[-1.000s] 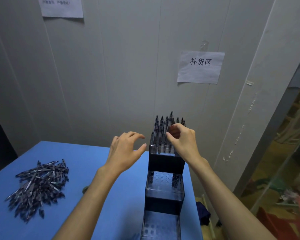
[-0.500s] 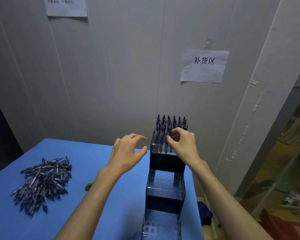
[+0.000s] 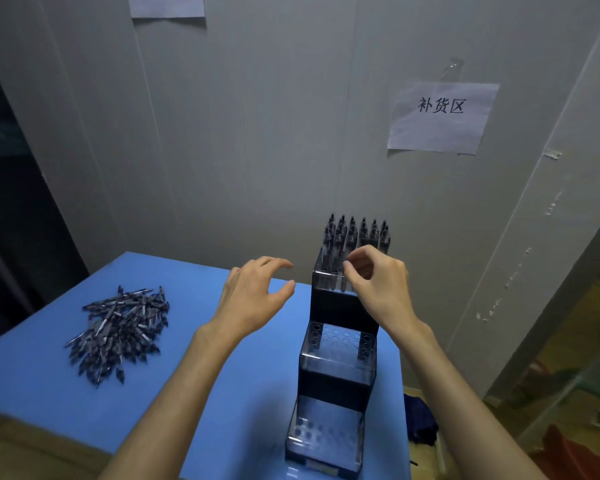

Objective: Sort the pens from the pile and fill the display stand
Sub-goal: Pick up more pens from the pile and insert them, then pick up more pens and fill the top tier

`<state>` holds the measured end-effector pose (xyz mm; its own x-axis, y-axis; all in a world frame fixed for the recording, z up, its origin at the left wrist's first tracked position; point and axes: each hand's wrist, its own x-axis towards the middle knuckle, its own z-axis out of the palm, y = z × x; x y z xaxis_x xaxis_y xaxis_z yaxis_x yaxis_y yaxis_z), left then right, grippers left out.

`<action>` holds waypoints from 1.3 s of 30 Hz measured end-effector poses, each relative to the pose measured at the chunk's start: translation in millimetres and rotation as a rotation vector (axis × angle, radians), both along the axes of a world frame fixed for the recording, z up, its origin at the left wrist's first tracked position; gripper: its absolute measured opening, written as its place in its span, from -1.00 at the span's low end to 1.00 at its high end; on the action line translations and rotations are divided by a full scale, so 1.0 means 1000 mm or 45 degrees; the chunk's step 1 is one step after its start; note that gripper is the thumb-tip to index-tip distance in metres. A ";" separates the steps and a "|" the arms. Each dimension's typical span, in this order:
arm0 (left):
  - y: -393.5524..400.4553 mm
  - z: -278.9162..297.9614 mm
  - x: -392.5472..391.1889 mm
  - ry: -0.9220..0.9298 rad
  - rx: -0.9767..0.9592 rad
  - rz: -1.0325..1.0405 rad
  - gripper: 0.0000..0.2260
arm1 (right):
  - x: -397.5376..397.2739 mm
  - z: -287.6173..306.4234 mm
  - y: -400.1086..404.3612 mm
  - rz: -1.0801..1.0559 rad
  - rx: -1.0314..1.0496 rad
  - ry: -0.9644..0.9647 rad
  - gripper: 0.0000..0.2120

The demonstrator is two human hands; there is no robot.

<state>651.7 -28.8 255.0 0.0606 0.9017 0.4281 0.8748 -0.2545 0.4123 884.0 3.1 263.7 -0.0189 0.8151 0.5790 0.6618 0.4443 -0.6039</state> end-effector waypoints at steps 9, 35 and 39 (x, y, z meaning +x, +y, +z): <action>-0.042 -0.029 -0.042 0.035 -0.144 0.125 -0.60 | -0.062 -0.042 -0.018 0.292 -0.098 -0.127 -0.89; -0.144 -0.104 -0.407 0.003 -0.428 0.268 -0.61 | -0.374 -0.117 -0.084 0.238 -0.354 -0.289 -0.82; -0.139 -0.121 -0.451 -0.027 -0.482 0.269 -0.61 | -0.408 -0.135 -0.083 0.209 -0.422 -0.341 -0.80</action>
<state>200.3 -167.8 134.2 -0.1477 0.9870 0.0641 0.8818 0.1020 0.4605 475.5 -80.1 128.2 -0.2768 0.9293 0.2446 0.7511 0.3680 -0.5480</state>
